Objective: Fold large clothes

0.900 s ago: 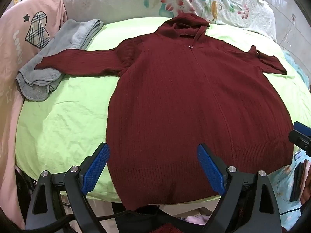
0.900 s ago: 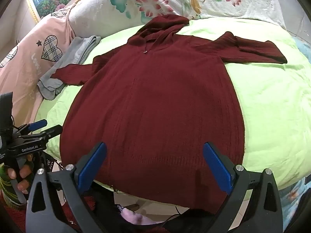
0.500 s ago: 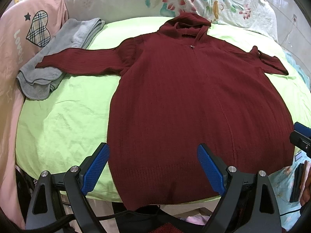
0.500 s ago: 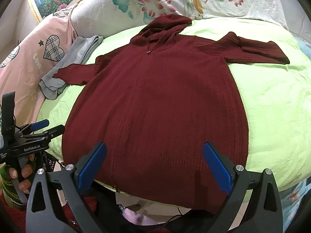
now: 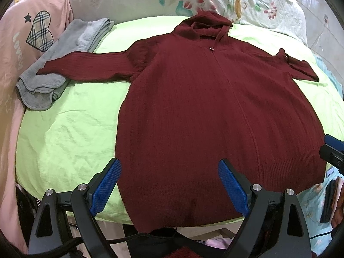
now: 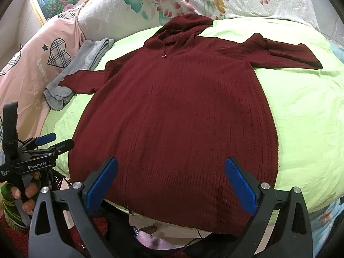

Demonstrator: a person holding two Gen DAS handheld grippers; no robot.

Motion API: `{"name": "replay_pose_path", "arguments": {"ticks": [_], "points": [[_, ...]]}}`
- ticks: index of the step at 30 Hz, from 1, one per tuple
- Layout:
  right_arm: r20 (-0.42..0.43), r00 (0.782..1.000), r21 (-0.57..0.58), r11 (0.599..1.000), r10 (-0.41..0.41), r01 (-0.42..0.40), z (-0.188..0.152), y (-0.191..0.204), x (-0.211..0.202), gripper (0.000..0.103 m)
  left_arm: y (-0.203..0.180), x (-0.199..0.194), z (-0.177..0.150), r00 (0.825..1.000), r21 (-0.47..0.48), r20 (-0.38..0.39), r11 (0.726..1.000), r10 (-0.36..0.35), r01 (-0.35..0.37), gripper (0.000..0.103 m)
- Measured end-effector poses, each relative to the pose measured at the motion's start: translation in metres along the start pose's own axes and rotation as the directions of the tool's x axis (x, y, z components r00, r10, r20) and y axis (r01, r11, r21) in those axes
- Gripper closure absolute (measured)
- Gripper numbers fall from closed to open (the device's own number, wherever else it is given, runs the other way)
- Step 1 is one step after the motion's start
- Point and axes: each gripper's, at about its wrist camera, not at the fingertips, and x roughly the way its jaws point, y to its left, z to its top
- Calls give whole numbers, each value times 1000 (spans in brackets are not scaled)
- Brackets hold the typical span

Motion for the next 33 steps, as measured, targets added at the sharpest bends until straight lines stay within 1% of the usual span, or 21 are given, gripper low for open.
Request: {"name": "replay_pose_path", "arguments": {"ticks": [1, 3, 4, 15, 20, 23, 25, 26, 29, 32, 33], "points": [[0, 1000, 0, 1000, 0, 0, 1, 0, 0, 4, 0, 0, 1, 1000, -10, -4, 1000, -18, 18, 11], [0, 1000, 0, 1000, -1, 1, 1, 0, 0, 4, 0, 0, 1, 1000, -17, -7, 999, -31, 31, 11], [0, 1000, 1, 1000, 0, 0, 1, 0, 0, 4, -1, 0, 1, 998, -31, -13, 998, -54, 53, 11], [0, 1000, 9, 1000, 5, -5, 3, -4, 5, 4, -5, -2, 7, 998, -12, 11, 998, -55, 55, 11], [21, 1000, 30, 1000, 4, -5, 17, -21, 9, 4, -10, 6, 15, 999, 8, 1, 999, -48, 48, 11], [53, 999, 59, 998, 3, -6, 32, -41, 9, 6, -11, 11, 21, 999, 10, 23, 999, -32, 32, 11], [70, 997, 80, 997, -15, 10, 45, -58, 9, 10, -11, 18, 26, 1000, 17, -4, 1000, -12, 12, 11], [80, 996, 87, 996, -26, 19, 52, -66, 9, 13, -10, 21, 28, 1000, 18, -8, 1000, -6, 6, 11], [124, 990, 104, 993, -72, 59, 80, -96, 7, 22, -7, 29, 37, 1000, 5, -15, 1000, -3, 3, 11], [160, 977, 118, 986, -140, 122, 112, -127, 8, 24, -3, 38, 44, 999, -17, -44, 1000, -7, 6, 11], [177, 970, 112, 983, -167, 148, 127, -139, 11, 24, -1, 41, 46, 999, -27, -52, 1000, -12, 10, 11]]}}
